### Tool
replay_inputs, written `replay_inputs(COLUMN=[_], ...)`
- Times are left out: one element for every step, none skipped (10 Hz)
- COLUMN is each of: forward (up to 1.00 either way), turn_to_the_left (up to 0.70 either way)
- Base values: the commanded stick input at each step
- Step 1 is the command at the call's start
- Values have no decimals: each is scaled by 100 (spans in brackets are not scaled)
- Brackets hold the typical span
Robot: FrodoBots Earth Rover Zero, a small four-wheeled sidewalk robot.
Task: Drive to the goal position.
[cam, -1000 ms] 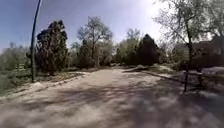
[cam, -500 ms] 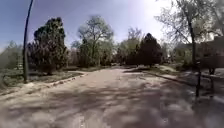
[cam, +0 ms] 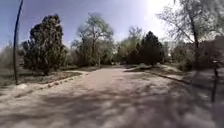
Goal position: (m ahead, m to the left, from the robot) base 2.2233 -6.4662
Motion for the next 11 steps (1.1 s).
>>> replay_inputs(forward=[70, 70, 70, 66, 45, 23, 2, 0, 0, 0, 0], turn_to_the_left=[-3, -21, -29, -37, -48, -58, -69, -70, -70, -70, -70])
